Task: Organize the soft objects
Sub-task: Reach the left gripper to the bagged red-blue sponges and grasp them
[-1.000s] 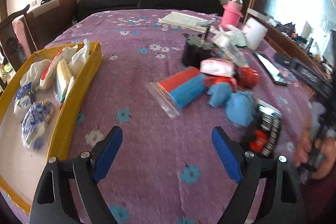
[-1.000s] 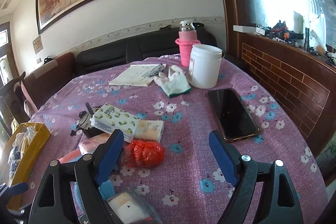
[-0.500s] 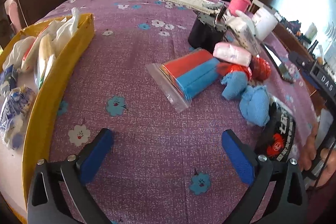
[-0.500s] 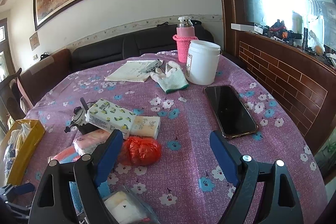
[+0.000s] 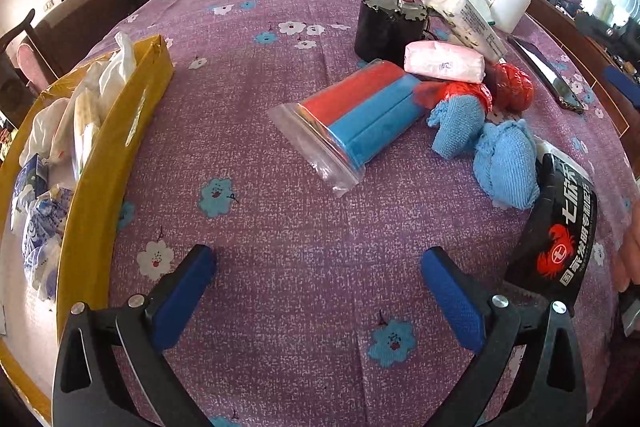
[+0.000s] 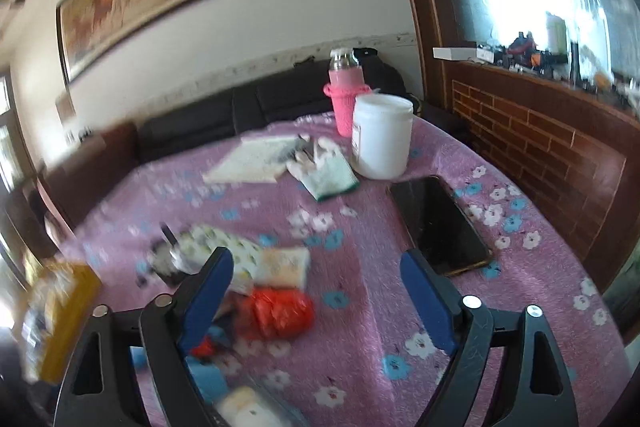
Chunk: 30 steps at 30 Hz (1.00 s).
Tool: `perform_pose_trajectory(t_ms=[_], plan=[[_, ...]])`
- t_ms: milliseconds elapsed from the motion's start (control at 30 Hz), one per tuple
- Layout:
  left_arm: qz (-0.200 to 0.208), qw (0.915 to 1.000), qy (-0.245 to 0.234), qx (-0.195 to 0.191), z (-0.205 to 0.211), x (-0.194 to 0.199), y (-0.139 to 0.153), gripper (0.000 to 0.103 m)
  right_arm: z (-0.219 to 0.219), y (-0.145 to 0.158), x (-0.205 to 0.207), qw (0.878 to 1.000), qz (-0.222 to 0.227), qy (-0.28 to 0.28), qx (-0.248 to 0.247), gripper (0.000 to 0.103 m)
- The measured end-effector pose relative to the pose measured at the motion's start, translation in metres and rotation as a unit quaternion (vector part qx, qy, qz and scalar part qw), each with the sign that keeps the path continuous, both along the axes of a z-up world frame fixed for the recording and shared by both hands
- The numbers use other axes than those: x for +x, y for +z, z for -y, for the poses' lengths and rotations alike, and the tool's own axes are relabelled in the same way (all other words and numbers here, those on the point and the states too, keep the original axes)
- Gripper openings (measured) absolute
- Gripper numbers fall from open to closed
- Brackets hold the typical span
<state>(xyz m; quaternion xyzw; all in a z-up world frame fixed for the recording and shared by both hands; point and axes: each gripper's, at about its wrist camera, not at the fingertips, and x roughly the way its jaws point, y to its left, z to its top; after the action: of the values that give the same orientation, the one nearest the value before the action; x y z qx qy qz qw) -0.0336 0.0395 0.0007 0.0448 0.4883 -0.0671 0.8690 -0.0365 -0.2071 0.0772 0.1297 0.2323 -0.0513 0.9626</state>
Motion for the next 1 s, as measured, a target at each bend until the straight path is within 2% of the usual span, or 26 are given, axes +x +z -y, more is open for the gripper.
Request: perform_pose_trajectory(t_ms=[167, 333, 867, 933, 1000], plan=[[0.001, 1.0, 0.002, 0.002, 0.0, 0.001, 0.0, 0.103, -0.007, -0.014, 0.011, 0.999, -0.044, 0.012, -0.016, 0.095], [0.002, 1.0, 0.002, 0.003, 0.001, -0.002, 0.0, 0.103, -0.011, -0.012, 0.001, 0.999, -0.028, 0.005, -0.026, 0.095], [0.001, 0.9999, 0.014, 0.002, 0.001, -0.007, 0.0, 0.103, -0.013, -0.018, 0.003, 0.995, -0.04, -0.046, -0.082, 0.095], [0.002, 0.9999, 0.009, -0.006, -0.001, -0.009, 0.001, 0.103, -0.011, -0.018, 0.004, 0.994, -0.041, -0.054, -0.084, 0.095], [0.007, 0.9993, 0.01, -0.035, -0.008, -0.01, 0.004, 0.103, -0.007, -0.017, 0.003, 0.994, -0.04, -0.062, -0.083, 0.095]])
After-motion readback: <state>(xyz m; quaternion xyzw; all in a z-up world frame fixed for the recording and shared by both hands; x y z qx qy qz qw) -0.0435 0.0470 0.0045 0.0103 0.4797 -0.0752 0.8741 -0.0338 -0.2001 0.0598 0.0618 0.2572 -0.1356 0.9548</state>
